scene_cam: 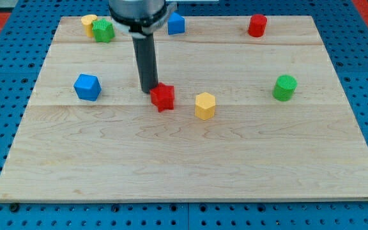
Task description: Slide the red circle towards the bottom right
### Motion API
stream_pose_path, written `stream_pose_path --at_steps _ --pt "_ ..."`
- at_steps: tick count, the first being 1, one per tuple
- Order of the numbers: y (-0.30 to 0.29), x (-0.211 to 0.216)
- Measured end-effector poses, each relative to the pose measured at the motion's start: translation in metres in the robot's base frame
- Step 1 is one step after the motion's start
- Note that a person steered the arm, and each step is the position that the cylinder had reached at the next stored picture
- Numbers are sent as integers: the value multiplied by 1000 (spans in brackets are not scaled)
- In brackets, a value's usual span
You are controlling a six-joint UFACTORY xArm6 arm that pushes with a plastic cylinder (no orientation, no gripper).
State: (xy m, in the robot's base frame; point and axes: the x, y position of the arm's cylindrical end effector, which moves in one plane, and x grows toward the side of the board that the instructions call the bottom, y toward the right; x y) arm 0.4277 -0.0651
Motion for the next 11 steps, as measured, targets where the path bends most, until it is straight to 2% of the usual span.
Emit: stream_pose_path --at_steps 1,2,3,4,5,6,7,8,9,10,11 --pt "3 43" --pt "12 35" --pt "-10 -10" --pt "-5 -16" --pt "62 45" --pt "136 69" --pt "157 95" --pt "157 60" --pt "161 56" --pt "208 75" --pt "208 95"
